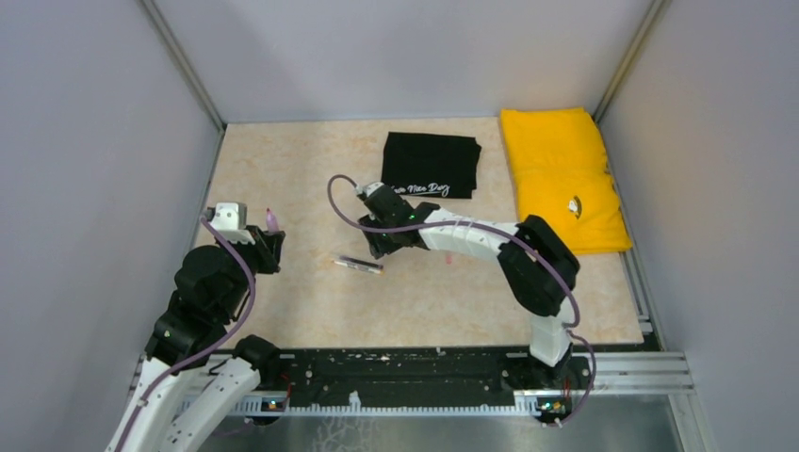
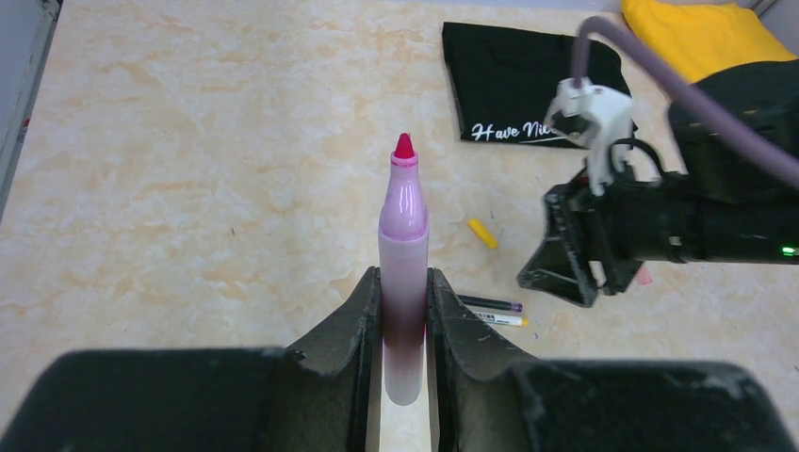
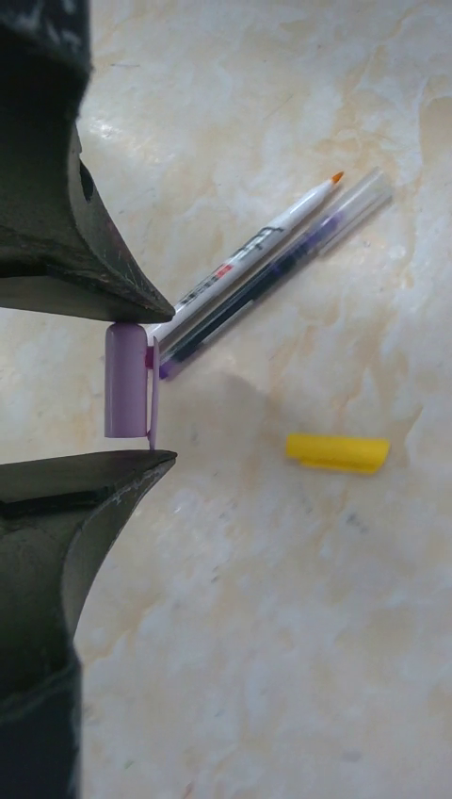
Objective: Insert the pens into the pen caps
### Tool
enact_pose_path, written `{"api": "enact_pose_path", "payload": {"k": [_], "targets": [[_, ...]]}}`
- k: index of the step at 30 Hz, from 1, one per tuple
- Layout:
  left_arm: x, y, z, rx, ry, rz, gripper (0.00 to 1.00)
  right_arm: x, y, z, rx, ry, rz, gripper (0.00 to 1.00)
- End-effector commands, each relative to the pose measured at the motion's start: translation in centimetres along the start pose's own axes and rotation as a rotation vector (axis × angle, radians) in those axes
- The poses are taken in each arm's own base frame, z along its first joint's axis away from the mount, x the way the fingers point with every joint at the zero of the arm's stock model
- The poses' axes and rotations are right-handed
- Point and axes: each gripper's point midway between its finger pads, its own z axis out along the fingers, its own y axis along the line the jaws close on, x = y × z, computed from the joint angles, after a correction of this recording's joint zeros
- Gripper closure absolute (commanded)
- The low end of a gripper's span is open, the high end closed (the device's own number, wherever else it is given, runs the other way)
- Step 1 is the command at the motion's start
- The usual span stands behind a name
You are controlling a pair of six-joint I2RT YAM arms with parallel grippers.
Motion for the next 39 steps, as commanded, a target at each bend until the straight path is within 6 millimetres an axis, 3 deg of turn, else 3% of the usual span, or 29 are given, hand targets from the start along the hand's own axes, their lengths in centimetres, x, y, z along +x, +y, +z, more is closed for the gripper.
{"api": "enact_pose_path", "payload": {"k": [1, 5, 11, 15, 23, 30, 33, 39], "targets": [[0.0, -0.1, 0.1, 0.009, -0.004, 0.016, 1.00, -2.9, -2.7, -4.6, 0.091, -0.195, 0.126, 0.64], [0.0, -0.4, 0.2, 0.021, -0.001, 0.019, 1.00, 0.3, -5.6, -4.4, 0.193, -0.172, 0.181, 0.62], [0.0, -0.4, 0.2, 0.025, -0.001, 0.020, 1.00, 3.2, -6.1, -2.9, 0.202, -0.125, 0.224, 0.59], [0.1, -0.4, 0.2, 0.024, 0.001, 0.021, 1.00, 4.0, -6.1, -2.2, 0.207, -0.102, 0.232, 0.56], [0.1, -0.5, 0.3, 0.027, 0.004, 0.021, 1.00, 3.9, -5.8, -2.5, 0.176, -0.088, 0.186, 0.31], [0.1, -0.5, 0.3, 0.027, 0.005, 0.022, 1.00, 2.8, -6.0, -3.8, 0.079, -0.085, -0.035, 0.28], [0.1, -0.5, 0.2, 0.029, 0.003, 0.023, 1.00, 2.9, -4.8, -4.1, -0.038, -0.061, -0.223, 0.28], [0.2, -0.5, 0.3, 0.030, 0.008, 0.024, 1.00, 3.9, -4.9, -3.1, -0.106, 0.052, -0.488, 0.30]]}}
